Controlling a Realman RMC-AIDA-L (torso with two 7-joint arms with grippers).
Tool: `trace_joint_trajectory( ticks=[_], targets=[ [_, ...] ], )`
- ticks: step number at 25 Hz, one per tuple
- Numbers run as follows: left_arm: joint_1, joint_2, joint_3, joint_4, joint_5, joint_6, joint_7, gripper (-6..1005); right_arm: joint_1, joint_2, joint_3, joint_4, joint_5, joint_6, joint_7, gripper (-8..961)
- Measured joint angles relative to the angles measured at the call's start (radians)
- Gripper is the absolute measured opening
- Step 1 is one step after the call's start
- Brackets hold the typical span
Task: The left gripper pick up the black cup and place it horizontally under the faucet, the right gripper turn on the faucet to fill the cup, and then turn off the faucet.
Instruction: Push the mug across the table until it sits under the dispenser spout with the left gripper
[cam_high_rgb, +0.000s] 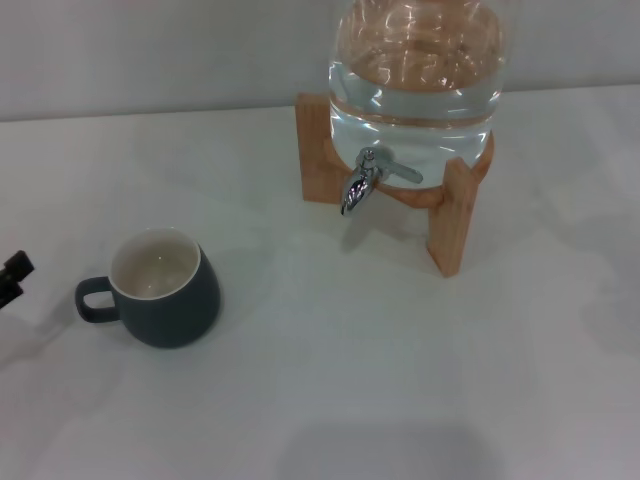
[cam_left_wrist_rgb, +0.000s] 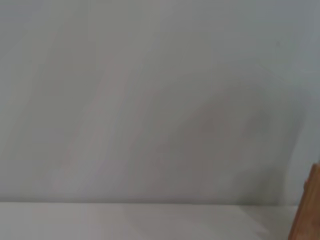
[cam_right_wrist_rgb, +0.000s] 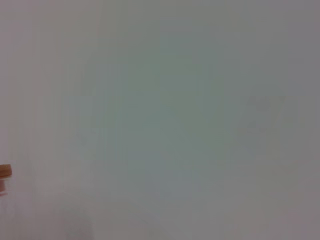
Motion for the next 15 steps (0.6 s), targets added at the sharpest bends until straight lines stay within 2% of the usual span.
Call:
trace_joint_trajectory(
  ticks=[6, 15],
  targets=[
    [-0.016, 0.000, 0.011, -0.050, -0.004, 0.022, 0.069, 891, 0.000, -0.001, 0.005, 0.000, 0.000, -0.001, 0.000, 843],
    [-0.018, 0.000, 0.014, -0.058, -0.040, 0.014, 0.119, 892, 0.003, -0.006, 0.014, 0.000, 0.000, -0.004, -0.003, 843]
  ],
)
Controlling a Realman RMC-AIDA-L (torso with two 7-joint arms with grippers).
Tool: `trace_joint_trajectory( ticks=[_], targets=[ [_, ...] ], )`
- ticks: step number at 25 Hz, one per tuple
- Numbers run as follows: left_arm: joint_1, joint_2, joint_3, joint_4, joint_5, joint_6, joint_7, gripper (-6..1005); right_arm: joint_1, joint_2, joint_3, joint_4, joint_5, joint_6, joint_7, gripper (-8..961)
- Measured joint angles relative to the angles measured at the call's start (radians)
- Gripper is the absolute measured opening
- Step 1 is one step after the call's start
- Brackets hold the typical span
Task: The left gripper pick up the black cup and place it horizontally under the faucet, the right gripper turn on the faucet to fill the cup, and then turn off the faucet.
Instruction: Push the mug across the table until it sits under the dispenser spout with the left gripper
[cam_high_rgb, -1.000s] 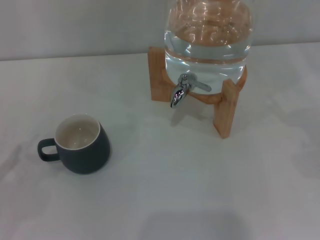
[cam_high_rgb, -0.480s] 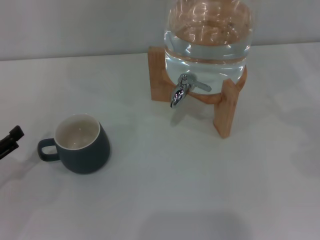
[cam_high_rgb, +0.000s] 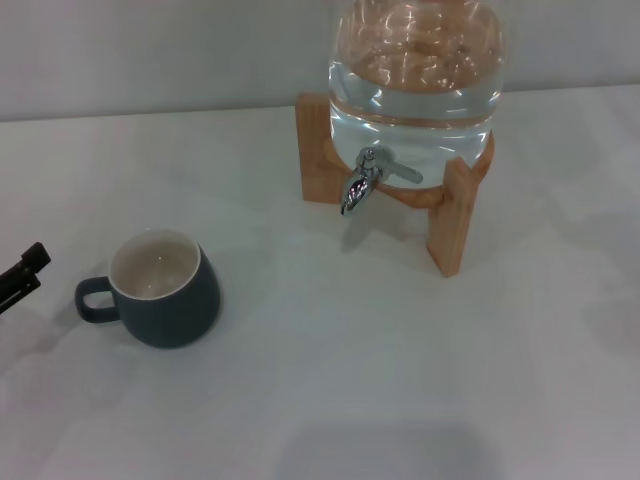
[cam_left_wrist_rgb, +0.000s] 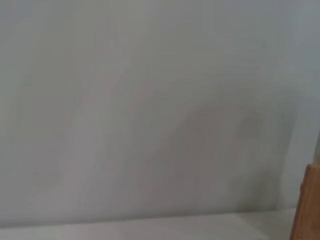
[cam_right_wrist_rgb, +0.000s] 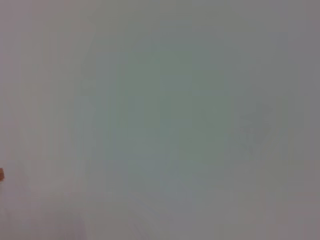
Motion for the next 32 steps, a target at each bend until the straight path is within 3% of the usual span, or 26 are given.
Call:
trace_joint_trajectory(
  ticks=[16, 32],
  targets=[
    [0.039, -0.001, -0.008, -0.256, -0.194, -0.050, 0.431, 891, 0.005, 0.001, 0.000, 0.006, 0.000, -0.012, -0.001, 843],
    [0.012, -0.003, -0.009, -0.314, -0.203, 0.025, 0.492, 892, 0.006, -0.005, 0.000, 0.015, 0.000, -0.026, -0.003, 843]
  ],
)
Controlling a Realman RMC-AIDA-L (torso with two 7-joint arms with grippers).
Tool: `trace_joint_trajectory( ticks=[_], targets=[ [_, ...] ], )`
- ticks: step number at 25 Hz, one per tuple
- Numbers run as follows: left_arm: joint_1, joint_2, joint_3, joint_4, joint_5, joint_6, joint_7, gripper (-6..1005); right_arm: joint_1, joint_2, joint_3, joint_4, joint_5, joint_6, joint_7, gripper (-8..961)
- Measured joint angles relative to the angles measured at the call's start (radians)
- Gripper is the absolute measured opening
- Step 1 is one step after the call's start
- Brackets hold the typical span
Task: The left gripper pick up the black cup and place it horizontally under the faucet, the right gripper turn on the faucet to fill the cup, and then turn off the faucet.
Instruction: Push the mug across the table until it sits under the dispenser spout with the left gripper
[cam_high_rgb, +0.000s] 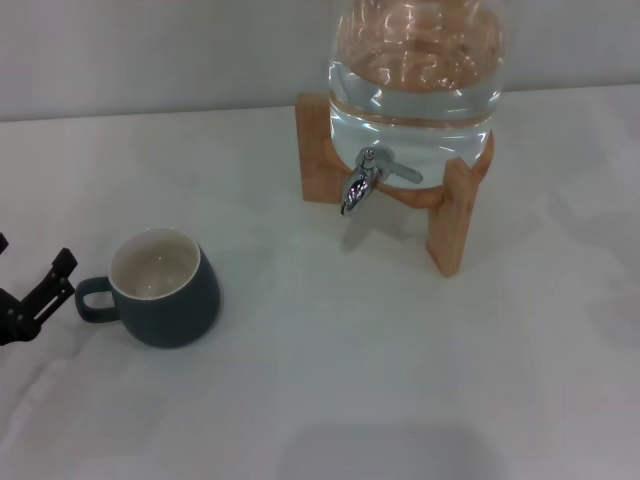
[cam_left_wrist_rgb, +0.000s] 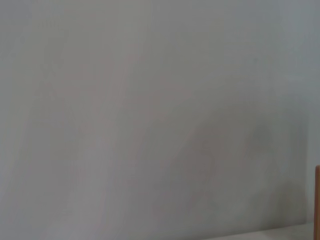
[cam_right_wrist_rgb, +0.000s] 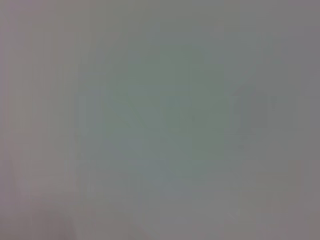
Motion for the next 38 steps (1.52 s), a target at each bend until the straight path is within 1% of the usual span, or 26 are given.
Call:
trace_joint_trajectory(
  ticks=[5, 10, 11, 14, 22, 38],
  targets=[
    [-0.002, 0.000, 0.000, -0.003, 0.000, -0.009, 0.003, 892, 0.000, -0.001, 0.001, 0.000, 0.000, 0.000, 0.000, 843],
    [0.016, 0.000, 0.000, -0.003, -0.001, -0.024, 0.001, 890, 0.003, -0.002, 0.002, 0.000, 0.000, 0.000, 0.000, 843],
    [0.043, 0.000, 0.000, -0.003, -0.029, -0.051, 0.001, 890, 0.005, -0.002, 0.002, 0.000, 0.000, 0.000, 0.000, 843],
    [0.073, 0.001, 0.000, -0.003, -0.064, -0.077, 0.004, 891, 0.010, -0.003, 0.002, 0.000, 0.000, -0.004, 0.000, 843],
    [0.124, 0.001, 0.001, -0.006, -0.106, -0.103, 0.008, 892, 0.022, -0.002, 0.001, 0.000, -0.007, -0.010, -0.006, 843],
    [0.118, 0.001, 0.009, -0.101, -0.065, -0.086, 0.052, 891, 0.023, 0.001, 0.001, 0.001, -0.006, -0.010, -0.010, 843]
  ],
)
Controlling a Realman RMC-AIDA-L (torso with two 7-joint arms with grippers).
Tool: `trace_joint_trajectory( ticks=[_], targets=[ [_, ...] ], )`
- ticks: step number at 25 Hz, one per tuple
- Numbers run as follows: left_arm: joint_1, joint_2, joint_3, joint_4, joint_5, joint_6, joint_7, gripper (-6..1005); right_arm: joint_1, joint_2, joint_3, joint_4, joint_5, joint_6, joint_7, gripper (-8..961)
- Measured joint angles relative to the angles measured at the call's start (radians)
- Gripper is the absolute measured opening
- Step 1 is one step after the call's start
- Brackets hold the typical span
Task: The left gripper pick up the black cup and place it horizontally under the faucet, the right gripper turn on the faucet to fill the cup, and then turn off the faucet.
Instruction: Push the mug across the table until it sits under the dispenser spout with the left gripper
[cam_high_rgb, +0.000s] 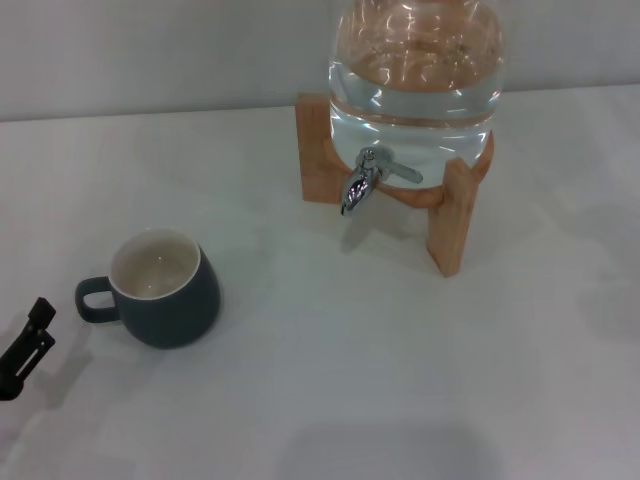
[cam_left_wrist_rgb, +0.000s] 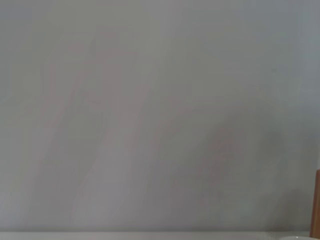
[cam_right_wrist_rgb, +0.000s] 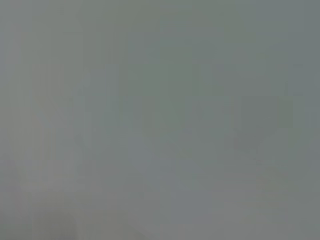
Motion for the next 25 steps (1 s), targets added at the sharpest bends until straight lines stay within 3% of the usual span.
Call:
trace_joint_trajectory(
  ticks=[25],
  targets=[
    [-0.028, -0.001, 0.000, -0.069, 0.010, 0.153, 0.008, 891, 0.013, -0.005, 0.000, 0.000, -0.001, 0.000, 0.000, 844]
  ],
)
